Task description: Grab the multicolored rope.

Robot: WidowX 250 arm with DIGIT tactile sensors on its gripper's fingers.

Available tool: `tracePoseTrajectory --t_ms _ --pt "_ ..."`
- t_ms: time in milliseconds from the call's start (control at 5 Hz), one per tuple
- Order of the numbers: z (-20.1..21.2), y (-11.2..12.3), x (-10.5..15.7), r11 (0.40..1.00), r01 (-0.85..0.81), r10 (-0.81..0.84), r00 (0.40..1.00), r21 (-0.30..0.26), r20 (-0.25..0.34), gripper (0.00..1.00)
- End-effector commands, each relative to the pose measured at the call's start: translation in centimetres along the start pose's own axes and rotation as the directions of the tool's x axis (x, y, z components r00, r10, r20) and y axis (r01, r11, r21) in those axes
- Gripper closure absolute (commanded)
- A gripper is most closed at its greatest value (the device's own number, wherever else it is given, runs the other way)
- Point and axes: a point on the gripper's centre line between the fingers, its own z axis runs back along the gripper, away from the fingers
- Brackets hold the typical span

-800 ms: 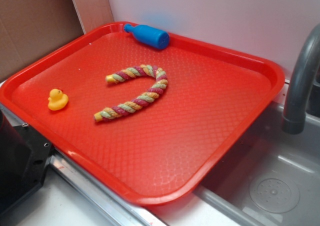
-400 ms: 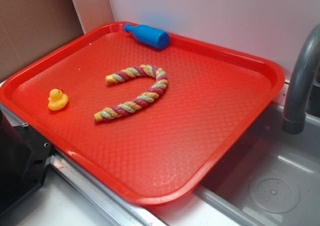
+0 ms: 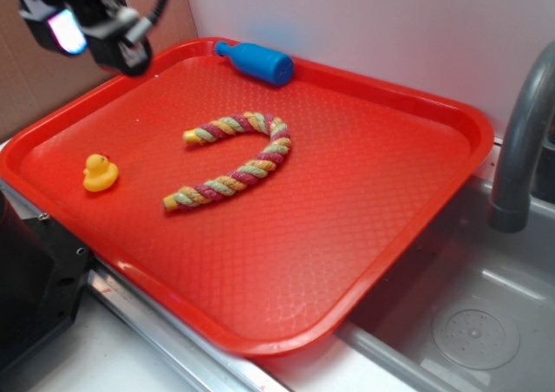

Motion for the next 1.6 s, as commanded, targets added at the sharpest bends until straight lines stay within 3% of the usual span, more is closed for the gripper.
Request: tracePoseTrajectory --t_ms 0,200,400,800,1000,1200,1400 --pt "-5.3 -3.9 4.2 0.992 0.08 -0.074 0.995 -0.096 0.072 0.0" --pt "-8.1 -5.5 5.3 0.995 0.069 -0.064 0.996 -0.072 0.062 0.0" --pt "-9.8 -5.2 5.5 0.997 0.072 -0.069 0.995 -0.038 0.067 0.0" --pt "-13.3 -3.5 6.6 0.999 0.036 -0.036 0.999 0.029 0.0 0.0" --pt "-14.1 -3.3 6.5 0.999 0.029 -0.029 0.999 0.036 -0.018 0.0" --pt "-14.5 -3.3 6.2 0.999 0.017 -0.016 1.0 0.032 -0.024 1.0" --pt "-14.6 -3.2 6.0 1.0 0.012 -0.012 1.0 0.026 -0.026 1.0"
